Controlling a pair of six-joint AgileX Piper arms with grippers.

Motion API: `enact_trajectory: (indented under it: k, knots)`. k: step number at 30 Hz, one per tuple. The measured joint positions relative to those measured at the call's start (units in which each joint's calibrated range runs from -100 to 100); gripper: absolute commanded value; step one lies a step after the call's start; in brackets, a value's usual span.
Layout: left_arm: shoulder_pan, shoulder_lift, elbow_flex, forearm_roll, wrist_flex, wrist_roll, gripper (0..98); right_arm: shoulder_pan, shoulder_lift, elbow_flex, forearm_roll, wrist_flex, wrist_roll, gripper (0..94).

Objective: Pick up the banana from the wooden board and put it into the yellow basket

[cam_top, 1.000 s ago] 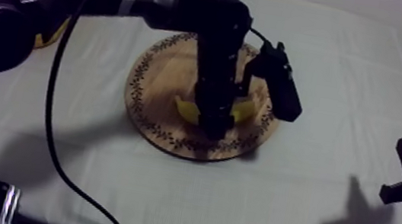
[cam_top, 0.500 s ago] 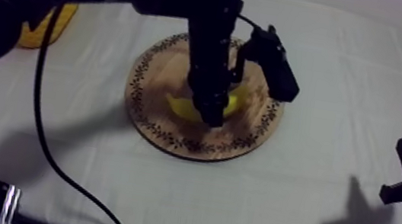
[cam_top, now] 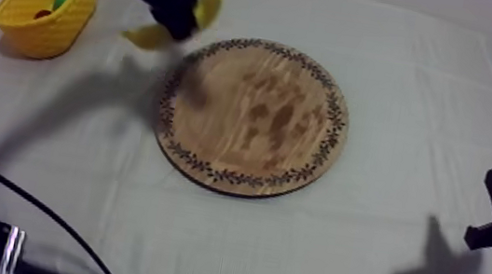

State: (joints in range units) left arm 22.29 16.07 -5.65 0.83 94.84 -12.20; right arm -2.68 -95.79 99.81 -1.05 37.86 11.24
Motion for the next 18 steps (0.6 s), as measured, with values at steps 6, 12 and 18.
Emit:
enact_trajectory:
  k: [6, 12, 18]
  knots:
    - [-8.3, -6.7, -5.7, -1.15, 2.7, -1.5, 10.6, 0.0, 0.0, 0.0, 0.0, -0.1, 0.0, 0.2]
    - [-16.5, -4.3, -13.8, -1.77, 4.7, -4.4, 11.2, 0.0, 0.0, 0.0, 0.0, 0.0, 0.0, 0.2]
    - [-23.8, 1.4, -20.8, -1.81, 5.0, -6.9, 14.2, 0.0, 0.0, 0.0, 0.0, 0.0, 0.0, 0.2]
